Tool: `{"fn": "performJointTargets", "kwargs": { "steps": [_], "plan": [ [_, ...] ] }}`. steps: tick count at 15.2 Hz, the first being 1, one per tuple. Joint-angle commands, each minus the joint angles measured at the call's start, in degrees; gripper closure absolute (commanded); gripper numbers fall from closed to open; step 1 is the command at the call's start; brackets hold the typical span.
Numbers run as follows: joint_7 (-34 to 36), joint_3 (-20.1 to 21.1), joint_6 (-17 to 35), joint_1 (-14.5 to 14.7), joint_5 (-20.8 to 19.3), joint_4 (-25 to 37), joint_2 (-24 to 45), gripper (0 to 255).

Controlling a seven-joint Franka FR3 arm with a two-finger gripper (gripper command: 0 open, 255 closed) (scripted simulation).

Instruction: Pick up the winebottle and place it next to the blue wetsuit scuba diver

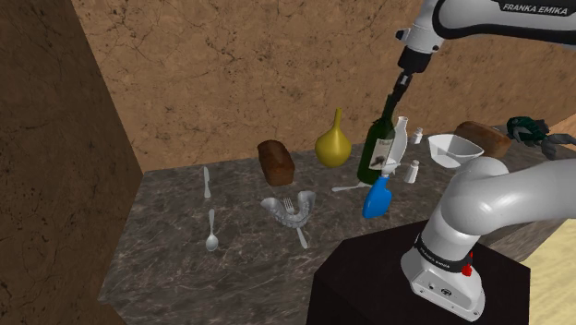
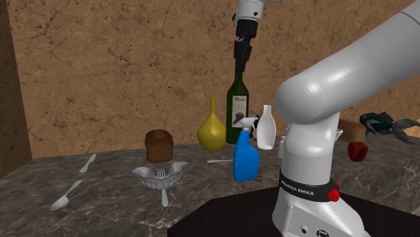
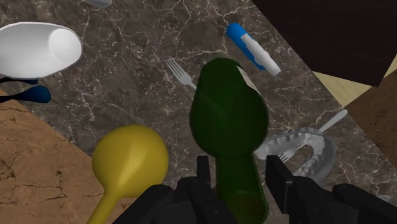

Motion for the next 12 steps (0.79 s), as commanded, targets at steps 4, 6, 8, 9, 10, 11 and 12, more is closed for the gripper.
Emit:
{"fn": "performJointTargets", "kwargs": {
  "steps": [4,6,8,9,10,11,12],
  "plan": [
    [-0.12,0.67,-3.36,0.45,0.72,4.71,1.33,255],
    [-0.17,0.89,-4.63,0.63,0.98,6.60,1.96,255],
    [-0.23,1.09,-5.89,0.80,1.23,8.52,2.62,255],
    [-0.26,1.19,-6.52,0.88,1.35,9.49,2.97,255],
    [-0.29,1.29,-7.15,0.96,1.47,10.48,3.32,255],
    [-0.33,1.38,-7.78,1.04,1.58,11.47,3.68,255],
    [-0.36,1.46,-8.41,1.13,1.70,12.47,4.06,255]
  ]
}}
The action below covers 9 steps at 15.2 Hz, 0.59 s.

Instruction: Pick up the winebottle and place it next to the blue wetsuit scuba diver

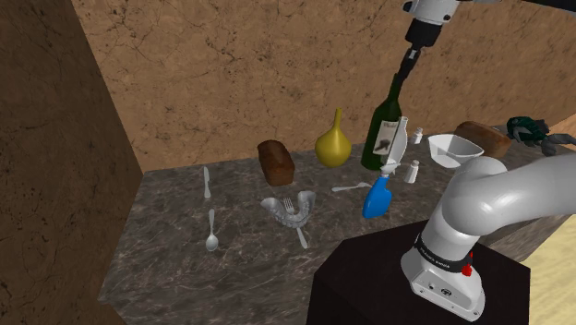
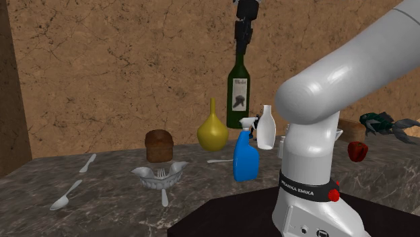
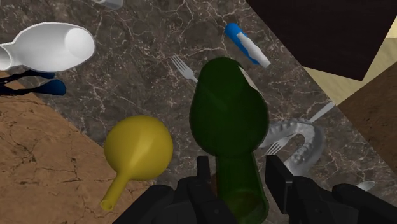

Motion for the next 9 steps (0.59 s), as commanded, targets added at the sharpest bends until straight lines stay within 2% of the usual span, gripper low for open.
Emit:
{"fn": "performJointTargets", "kwargs": {
  "steps": [1,9],
  "plan": [
    [0.00,0.25,-1.27,0.18,0.28,2.02,0.75,255],
    [-0.33,0.79,-6.37,0.81,1.10,10.46,4.11,255]
  ]
}}
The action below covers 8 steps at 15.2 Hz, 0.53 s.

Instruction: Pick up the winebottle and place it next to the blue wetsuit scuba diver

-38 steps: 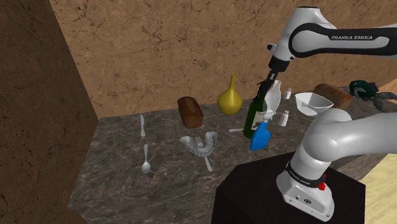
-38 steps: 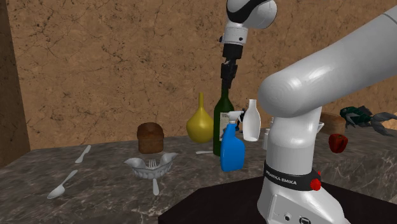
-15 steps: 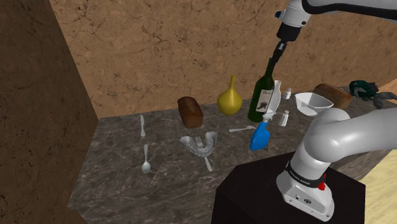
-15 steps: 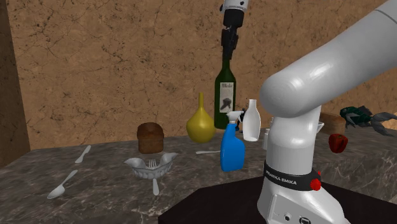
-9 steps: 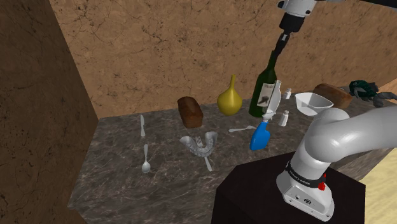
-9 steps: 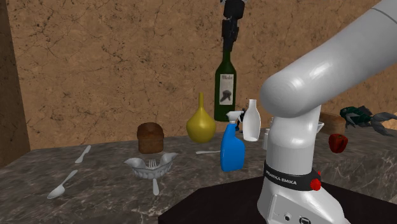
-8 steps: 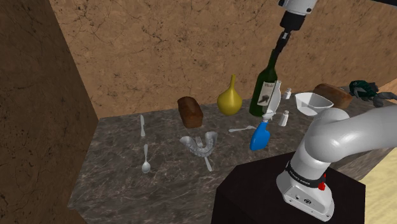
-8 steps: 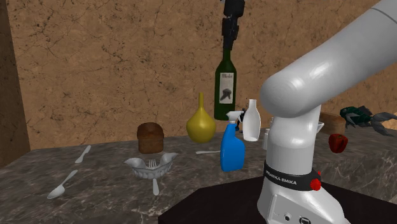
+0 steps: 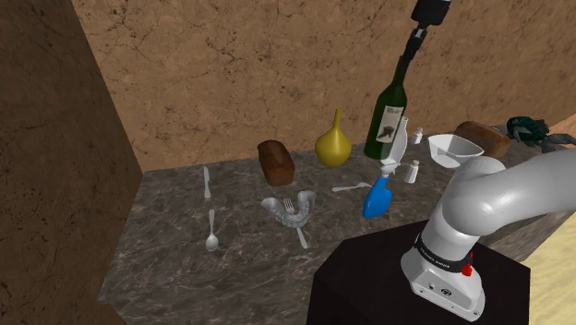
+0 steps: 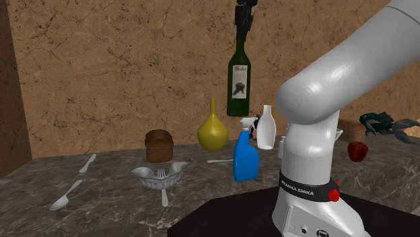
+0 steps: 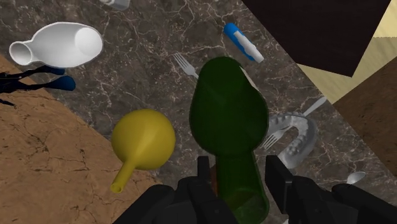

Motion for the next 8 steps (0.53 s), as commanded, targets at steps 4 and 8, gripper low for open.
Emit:
{"fn": "performJointTargets", "kwargs": {
  "steps": [4,8],
  "plan": [
    [-0.23,0.24,-3.19,0.40,0.49,5.58,2.39,255],
    [-0.48,0.35,-5.85,0.71,0.85,10.29,4.44,255]
  ]
}}
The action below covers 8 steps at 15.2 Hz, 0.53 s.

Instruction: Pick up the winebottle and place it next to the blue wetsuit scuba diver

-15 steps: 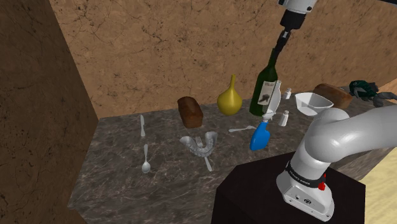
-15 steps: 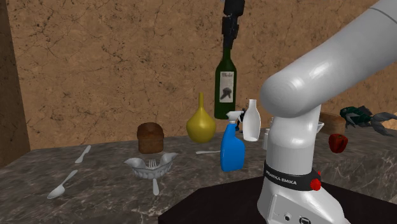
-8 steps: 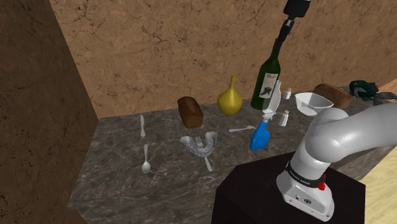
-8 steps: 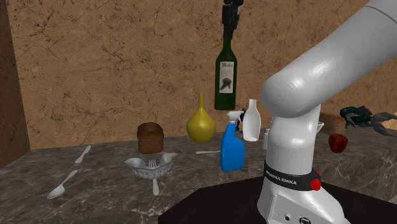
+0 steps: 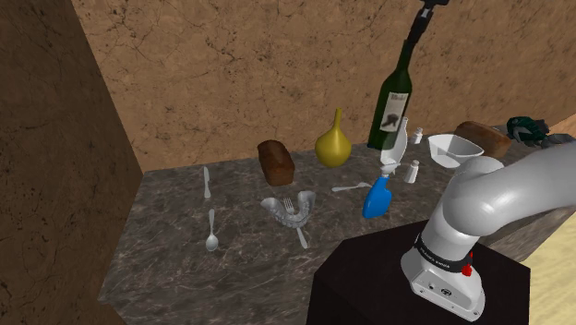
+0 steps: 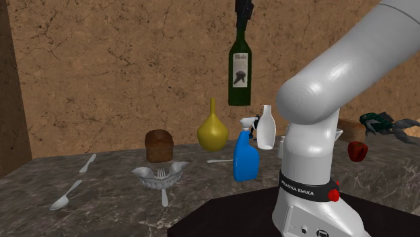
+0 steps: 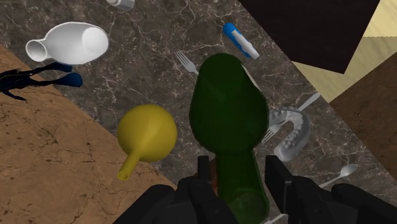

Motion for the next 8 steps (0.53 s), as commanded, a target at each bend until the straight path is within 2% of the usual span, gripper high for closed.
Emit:
{"fn": "performJointTargets", "kwargs": {
  "steps": [1,8],
  "plan": [
    [-0.21,-0.04,-1.37,0.18,0.16,2.64,1.25,255],
    [-0.77,-0.08,-6.28,0.73,0.76,11.66,5.37,255]
  ]
}}
